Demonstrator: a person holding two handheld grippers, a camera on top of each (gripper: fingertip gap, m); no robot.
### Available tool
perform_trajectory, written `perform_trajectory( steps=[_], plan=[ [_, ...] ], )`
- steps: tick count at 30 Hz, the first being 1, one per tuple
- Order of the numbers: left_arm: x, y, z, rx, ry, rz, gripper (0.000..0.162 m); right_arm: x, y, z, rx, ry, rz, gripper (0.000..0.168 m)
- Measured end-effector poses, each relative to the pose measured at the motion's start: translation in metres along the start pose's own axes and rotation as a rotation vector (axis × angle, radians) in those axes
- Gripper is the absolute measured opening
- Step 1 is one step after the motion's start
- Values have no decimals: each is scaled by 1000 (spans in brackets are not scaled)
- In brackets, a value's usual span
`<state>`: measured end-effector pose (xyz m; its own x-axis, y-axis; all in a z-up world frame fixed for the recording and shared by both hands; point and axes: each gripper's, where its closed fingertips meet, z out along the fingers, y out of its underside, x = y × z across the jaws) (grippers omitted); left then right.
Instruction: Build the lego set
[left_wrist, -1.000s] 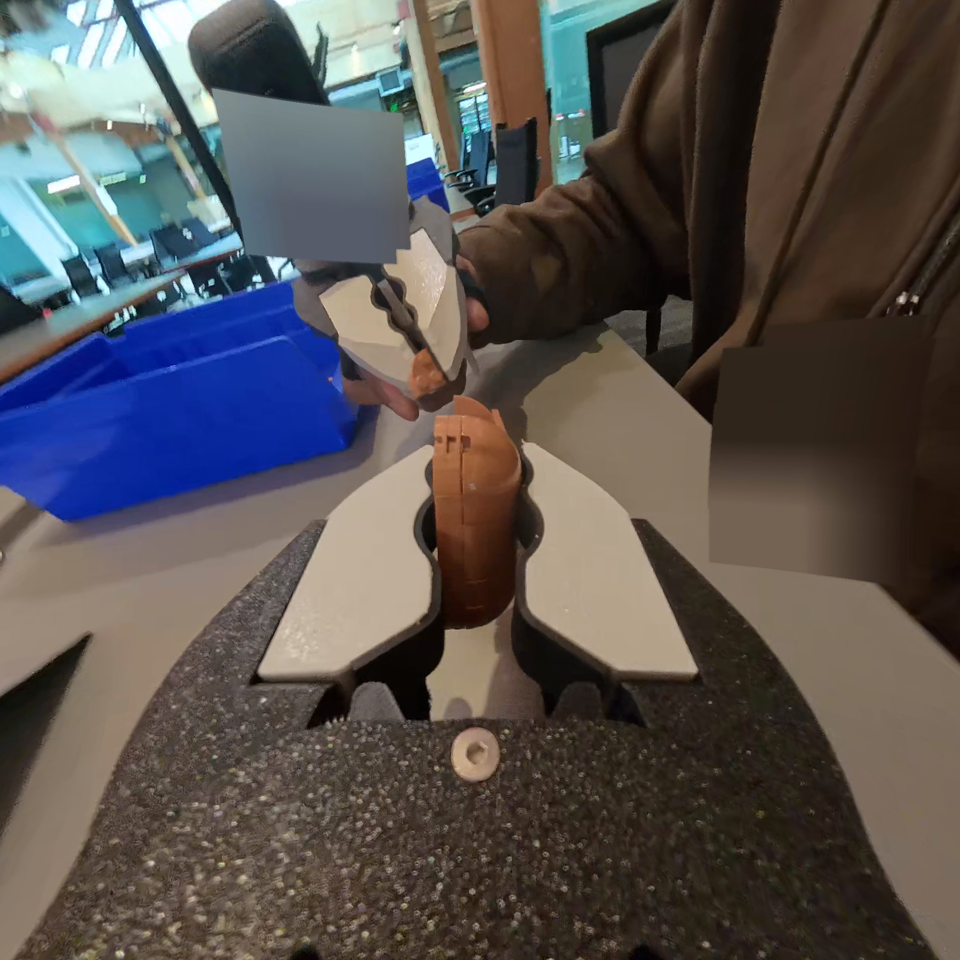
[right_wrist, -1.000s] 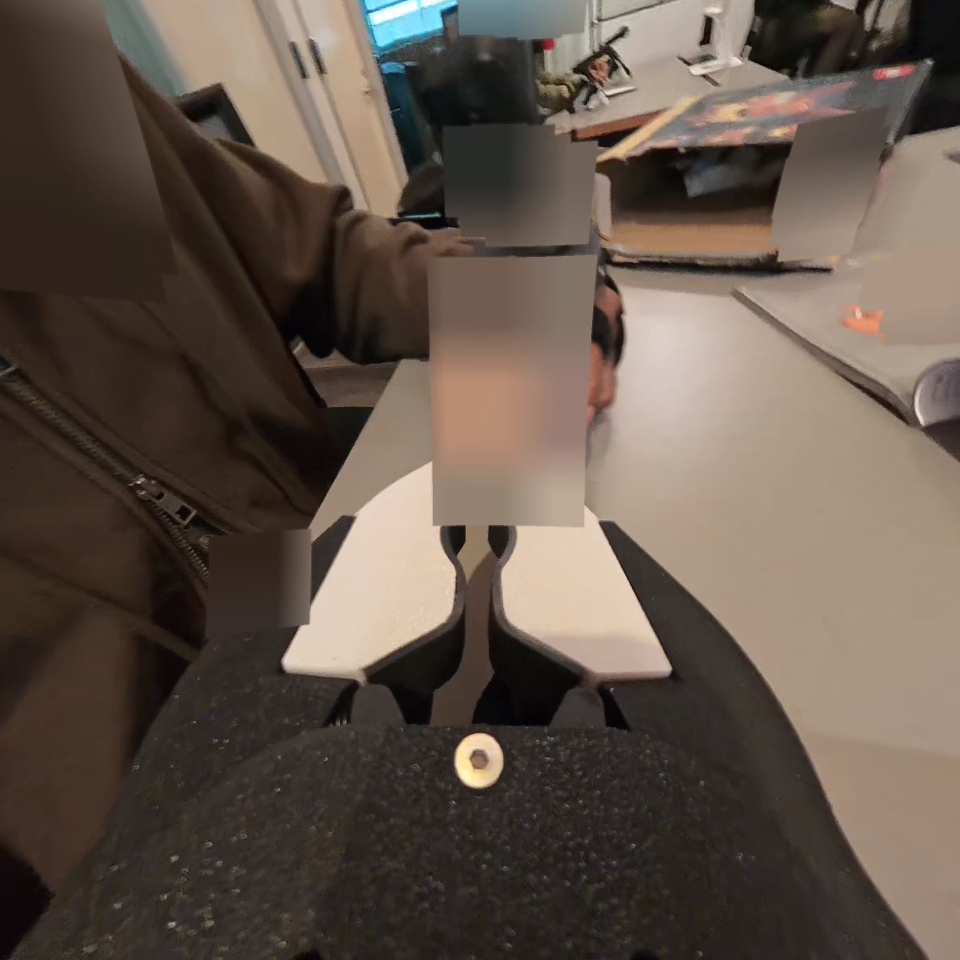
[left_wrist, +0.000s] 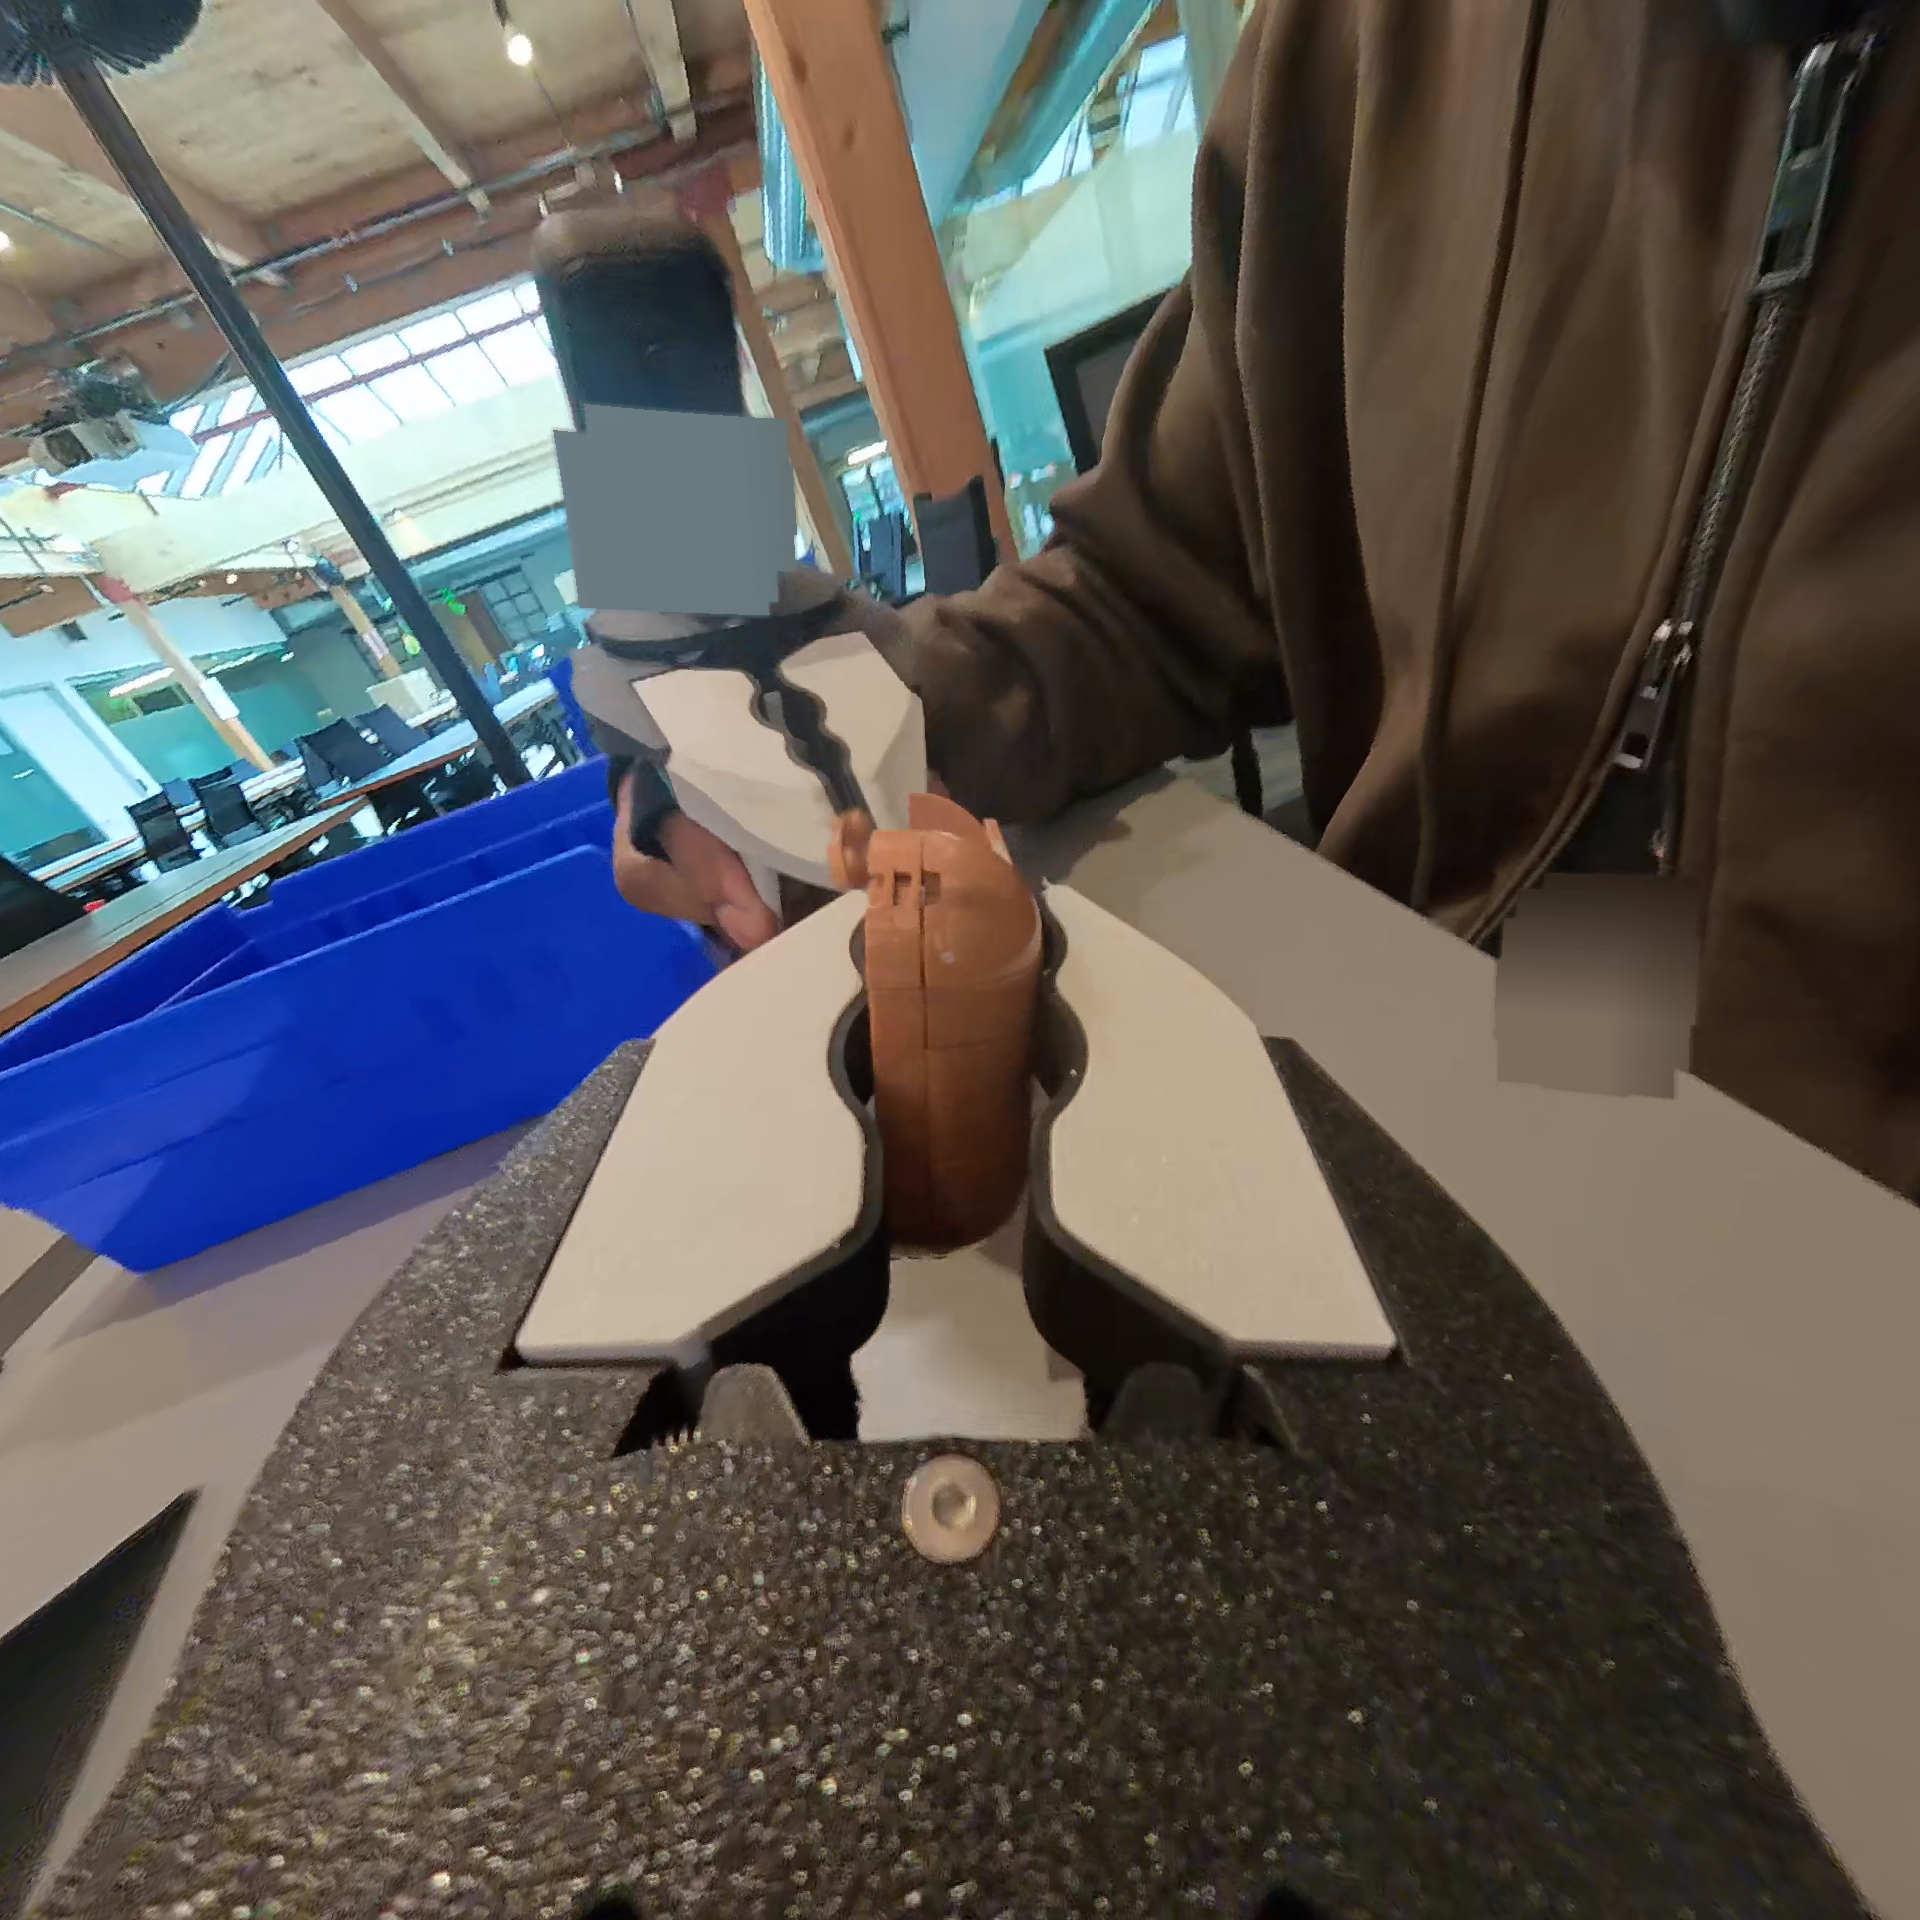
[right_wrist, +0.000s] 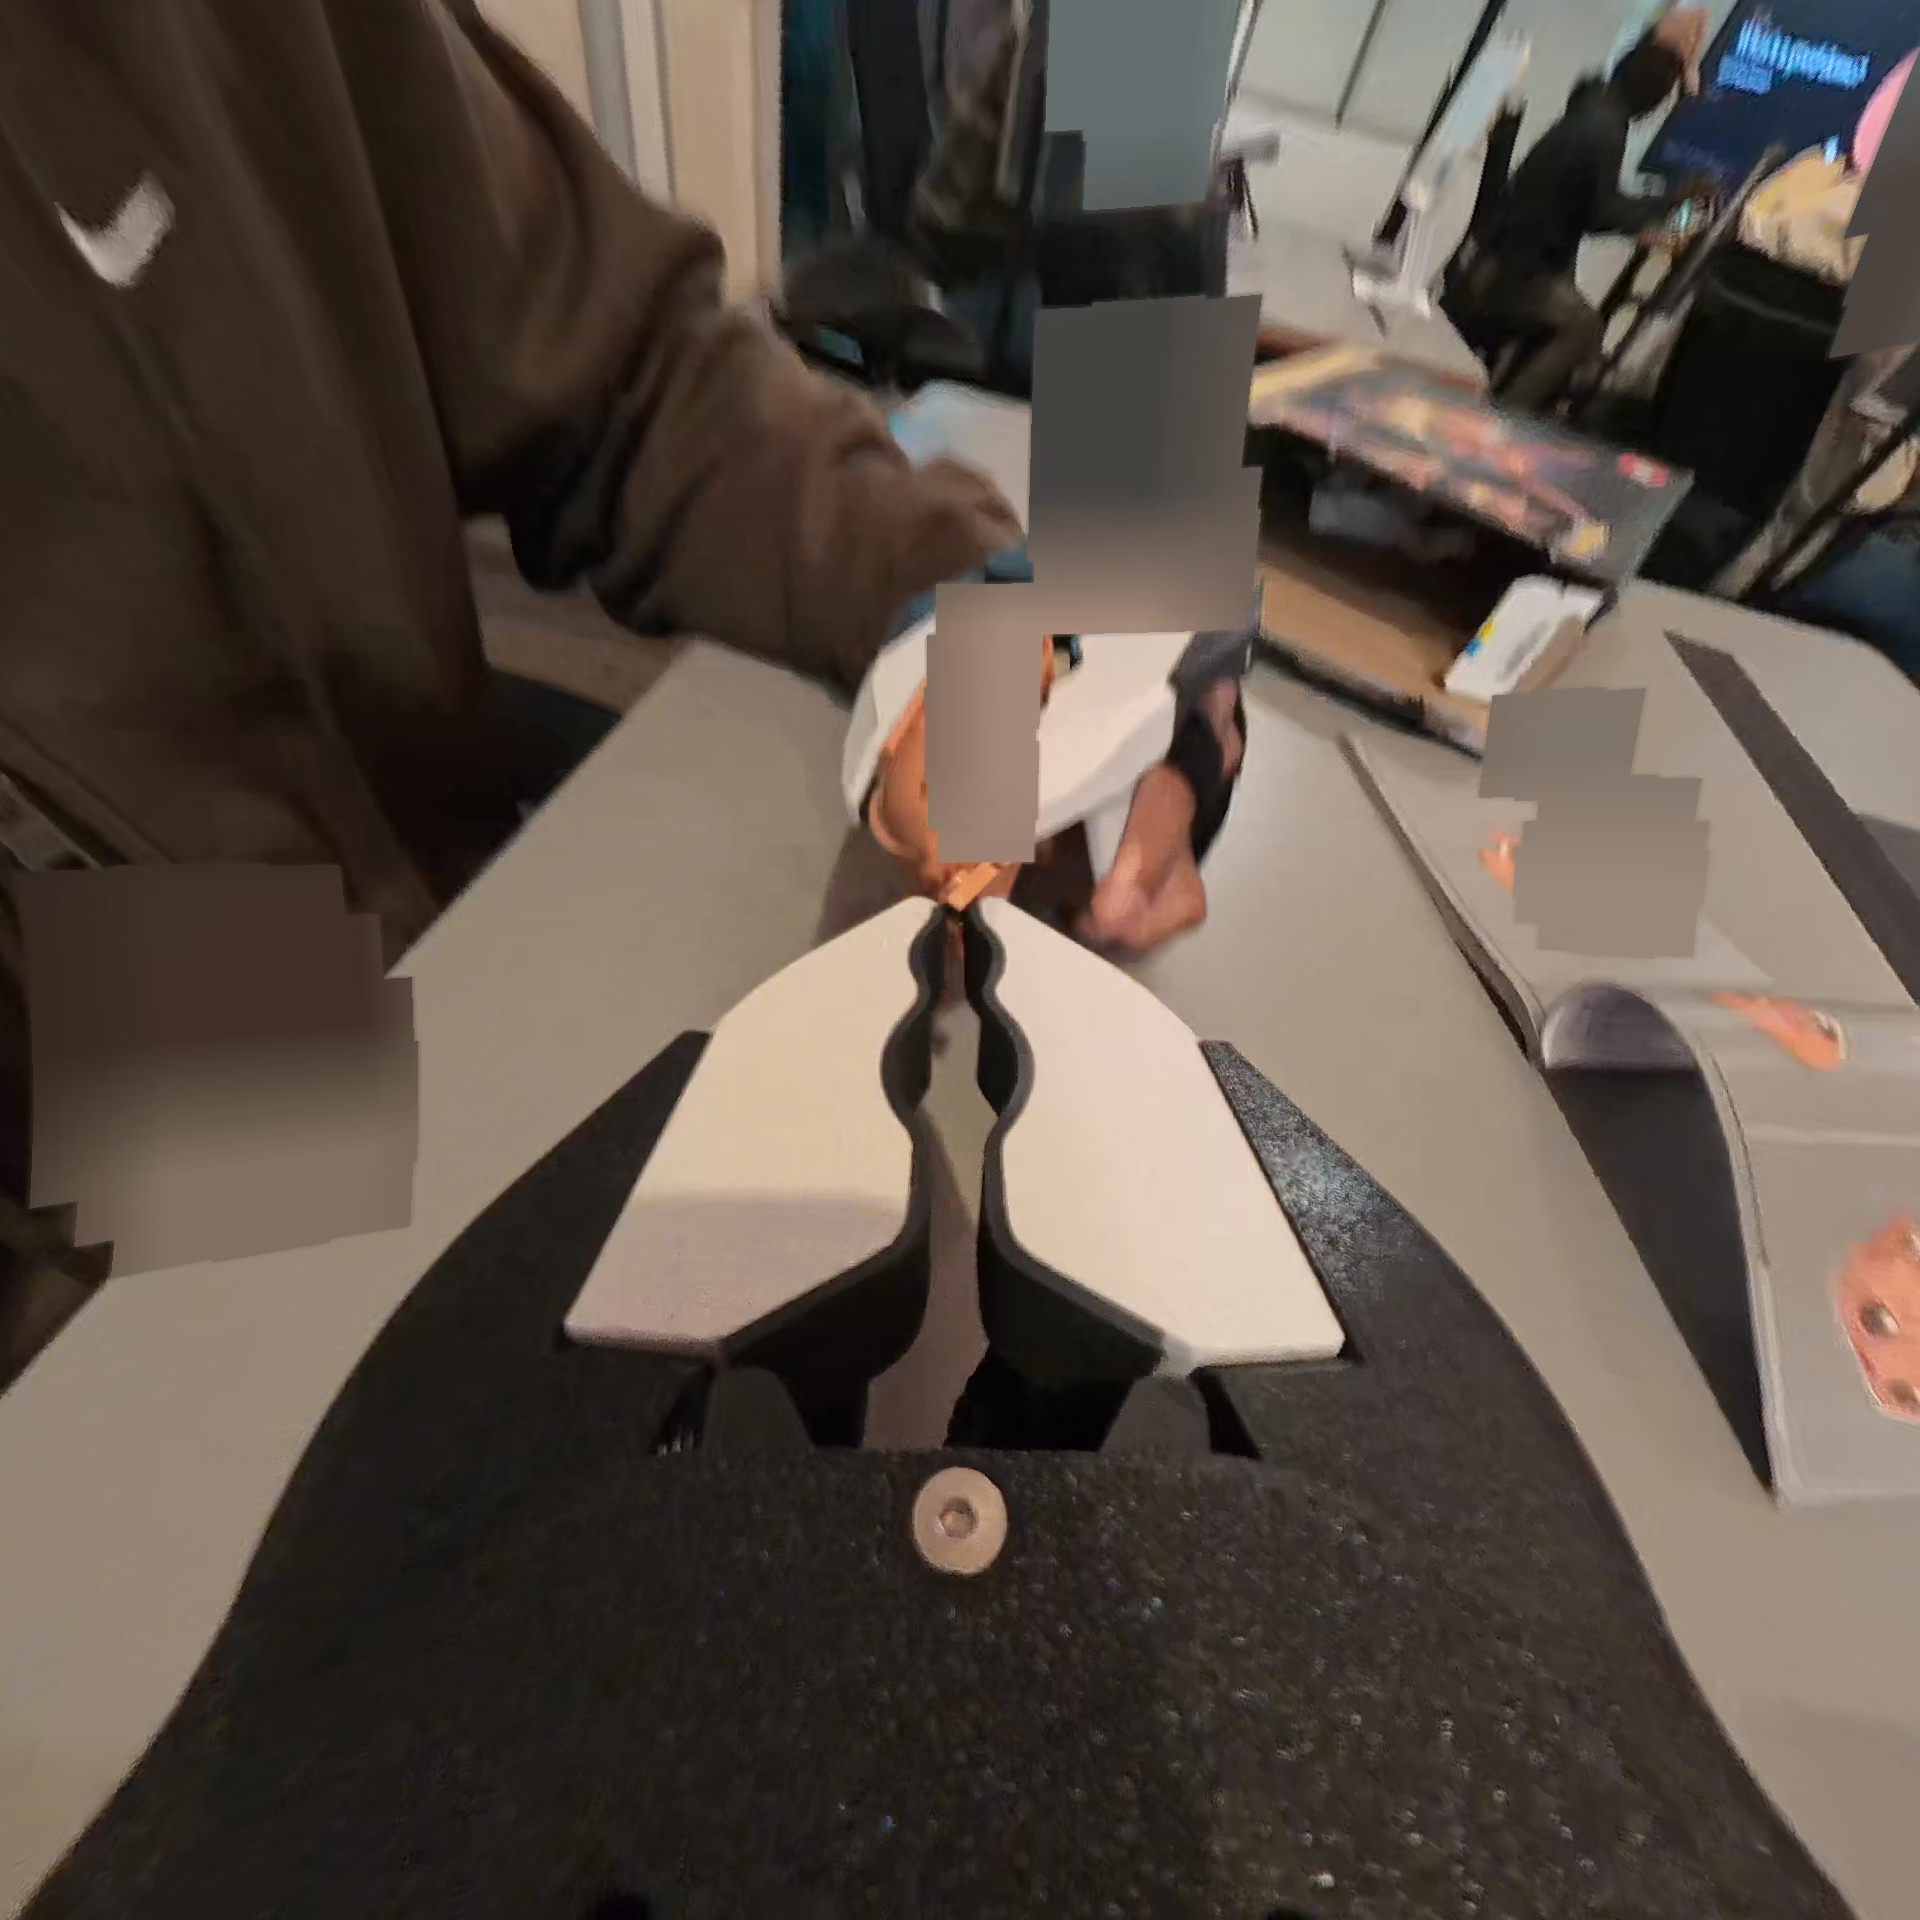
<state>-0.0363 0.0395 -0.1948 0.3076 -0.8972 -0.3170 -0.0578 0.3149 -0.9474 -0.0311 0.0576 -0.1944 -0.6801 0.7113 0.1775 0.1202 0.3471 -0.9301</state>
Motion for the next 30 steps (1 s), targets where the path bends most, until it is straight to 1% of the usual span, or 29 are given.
perform_trajectory(
  steps=[3,5,7,10,16,20,24,30],
  plan=[
    [-1,15,-4,-110,-17,56,26,-2,35,-1,-184,63,-110,3],
    [0,22,-3,-162,-6,68,26,-6,43,-1,-221,94,-217,3],
    [4,25,1,-179,23,69,26,-12,35,1,-164,109,-323,3],
    [12,22,5,-165,61,73,26,-12,14,1,-60,173,-470,3],
    [16,4,8,-60,57,117,26,-22,-13,2,36,131,-570,3],
    [18,-10,10,-12,62,169,26,-25,-26,3,44,79,-629,3],
    [16,-21,10,36,70,182,26,-25,-35,3,42,31,-679,3],
    [19,-30,8,34,89,251,27,-28,-37,4,-13,-47,-777,3]
  ],
)
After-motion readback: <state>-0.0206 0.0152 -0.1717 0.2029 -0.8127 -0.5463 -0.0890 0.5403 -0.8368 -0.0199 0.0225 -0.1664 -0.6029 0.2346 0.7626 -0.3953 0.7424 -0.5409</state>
